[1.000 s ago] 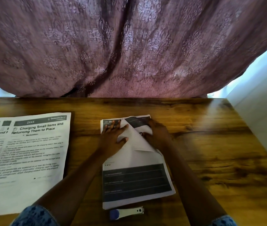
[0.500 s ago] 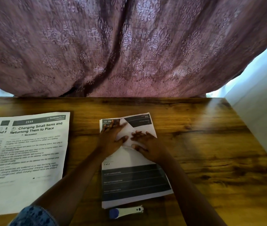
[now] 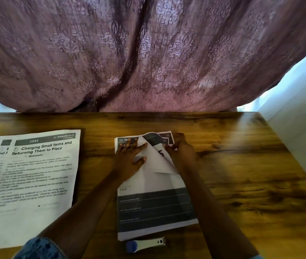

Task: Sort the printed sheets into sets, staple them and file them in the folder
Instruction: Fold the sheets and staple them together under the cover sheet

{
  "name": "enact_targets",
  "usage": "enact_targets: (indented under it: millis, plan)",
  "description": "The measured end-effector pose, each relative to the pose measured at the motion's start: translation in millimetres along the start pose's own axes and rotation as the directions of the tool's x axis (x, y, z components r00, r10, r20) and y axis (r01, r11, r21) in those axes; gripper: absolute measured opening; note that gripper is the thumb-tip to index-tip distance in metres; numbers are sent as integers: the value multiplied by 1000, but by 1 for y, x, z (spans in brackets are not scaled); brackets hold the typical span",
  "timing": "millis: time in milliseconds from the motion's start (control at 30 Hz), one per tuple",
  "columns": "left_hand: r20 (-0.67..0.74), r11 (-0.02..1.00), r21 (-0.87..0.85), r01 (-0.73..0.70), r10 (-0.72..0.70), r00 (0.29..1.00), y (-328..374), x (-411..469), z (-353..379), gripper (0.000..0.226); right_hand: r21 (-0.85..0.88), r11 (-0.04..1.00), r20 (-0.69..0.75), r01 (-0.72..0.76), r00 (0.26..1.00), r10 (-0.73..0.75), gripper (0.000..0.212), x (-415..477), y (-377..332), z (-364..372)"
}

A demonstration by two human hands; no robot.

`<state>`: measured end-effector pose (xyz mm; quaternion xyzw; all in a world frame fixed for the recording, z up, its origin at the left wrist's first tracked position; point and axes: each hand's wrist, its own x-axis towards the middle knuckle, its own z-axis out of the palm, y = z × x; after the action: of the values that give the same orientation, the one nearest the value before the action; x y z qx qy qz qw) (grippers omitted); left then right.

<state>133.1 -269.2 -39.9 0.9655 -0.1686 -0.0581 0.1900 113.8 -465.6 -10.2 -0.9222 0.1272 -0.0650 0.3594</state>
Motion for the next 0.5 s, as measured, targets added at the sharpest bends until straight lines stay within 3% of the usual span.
enact_targets:
  millis: [100, 167, 233, 300, 333, 400, 500]
  plan:
    - [-31, 999, -37, -16, 15, 999, -2, 2, 2, 55, 277, 957, -25, -86, 995, 96, 59, -8, -4, -3]
    - [-66, 989, -148, -19, 9, 998, 0, -1, 0, 60, 397, 918, 64, -14, 998, -12, 70, -18, -11, -8]
    - [-104, 938, -346, -33, -3, 995, -2, -5, 1, 75, 455, 890, 274, 35, 945, -177, 64, -29, -16, -11]
    - [-133, 855, -516, -54, -18, 991, -4, -6, 4, 70, 151, 954, 463, 260, 834, -300, 50, -37, -16, -13]
    - [-137, 845, -531, -58, -18, 990, -4, -6, 4, 65, -12, 925, 506, 381, 800, -323, 47, -38, -13, -12]
    - [-118, 923, -381, -52, 7, 993, -6, -1, 4, 66, -98, 884, 522, 457, 780, -346, 44, -37, -10, -10]
    - [8, 999, 6, -42, 42, 999, -6, 4, 5, 72, 13, 924, 462, 383, 817, -345, 34, -34, -11, -9]
